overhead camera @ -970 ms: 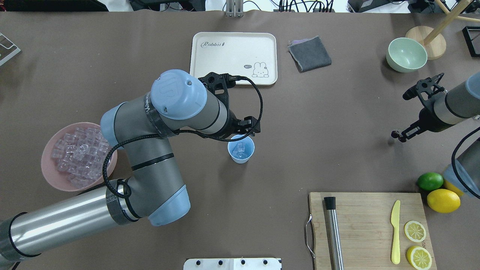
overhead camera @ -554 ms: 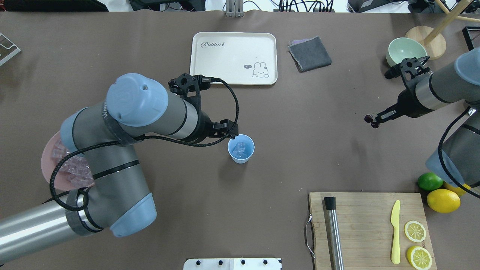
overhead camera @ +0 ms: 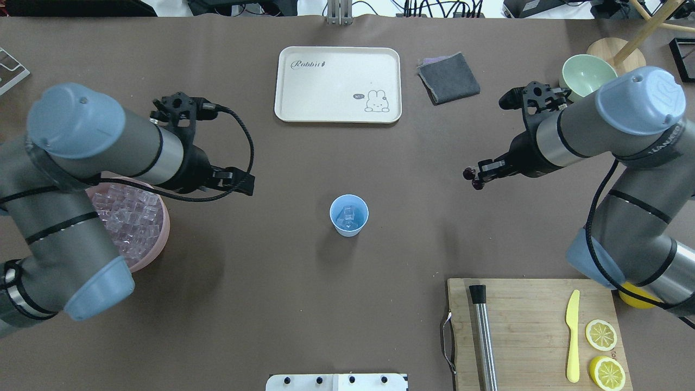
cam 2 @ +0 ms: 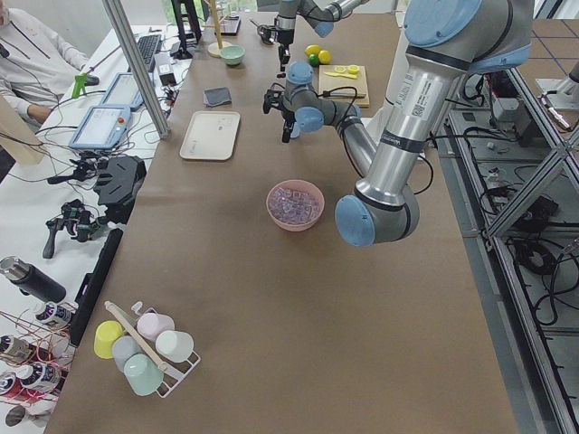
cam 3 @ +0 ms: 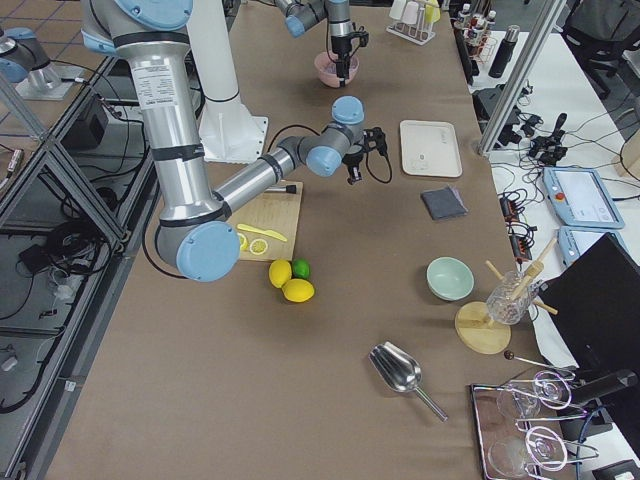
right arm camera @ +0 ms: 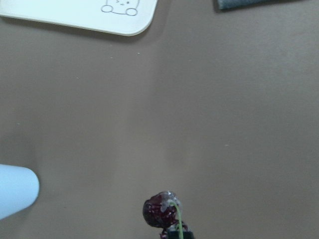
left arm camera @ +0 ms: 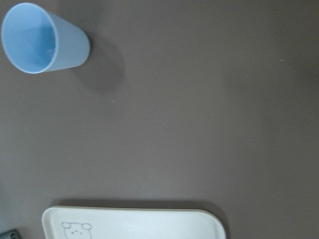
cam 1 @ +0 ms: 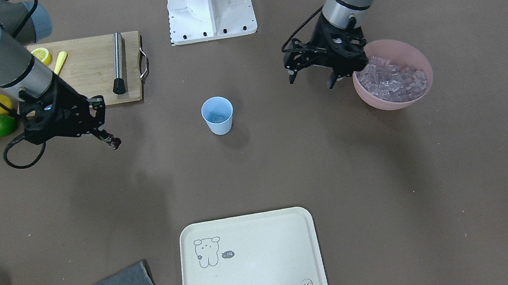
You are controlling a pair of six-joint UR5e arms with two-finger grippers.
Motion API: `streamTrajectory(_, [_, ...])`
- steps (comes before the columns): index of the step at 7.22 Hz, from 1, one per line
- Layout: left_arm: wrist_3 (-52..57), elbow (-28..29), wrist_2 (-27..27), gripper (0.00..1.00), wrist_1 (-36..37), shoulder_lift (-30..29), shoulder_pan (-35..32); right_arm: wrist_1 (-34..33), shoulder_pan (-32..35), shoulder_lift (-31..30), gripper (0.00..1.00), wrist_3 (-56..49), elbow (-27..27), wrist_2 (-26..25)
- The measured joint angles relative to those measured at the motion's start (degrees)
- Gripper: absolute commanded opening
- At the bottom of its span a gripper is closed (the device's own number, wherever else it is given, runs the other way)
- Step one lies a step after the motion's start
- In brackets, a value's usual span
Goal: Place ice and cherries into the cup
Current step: 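Carry the cherries with the right gripper over the blue cup and release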
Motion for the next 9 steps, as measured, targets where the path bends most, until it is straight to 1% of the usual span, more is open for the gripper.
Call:
streamTrajectory(1, [5.49,-0.51,-1.87,0.97,-0.44,3.85,-3.01,-4.81,-2.97,3.90,0.00,3.69,1.56,-2.75])
streamTrajectory(3, [16.78,0.03,-4.15,0.97,-4.26,12.17,-8.43,-14.54,-9.59,13.12,0.00,10.37,2.31,-9.62])
streamTrajectory(4, [20.75,1.81,-6.61,0.97,-6.96,14.82,-10.85,-18.85,-12.23,17.35,0.00,12.64,1.86,-12.79])
streamTrajectory(5, [23.29,3.99,-8.88,0.97,-9.18,15.92,-12.63,-21.64,-14.06,20.38,0.00,14.20,1.03,-15.25])
streamTrajectory(7, [25.02,6.21,-10.62,0.97,-11.11,16.44,-13.90,-23.36,-16.01,22.75,0.00,15.33,-0.41,-18.28])
streamTrajectory(9, [25.21,6.64,-10.82,0.97,-11.34,16.53,-14.02,-23.18,-16.62,24.34,0.00,15.46,-3.31,-19.99])
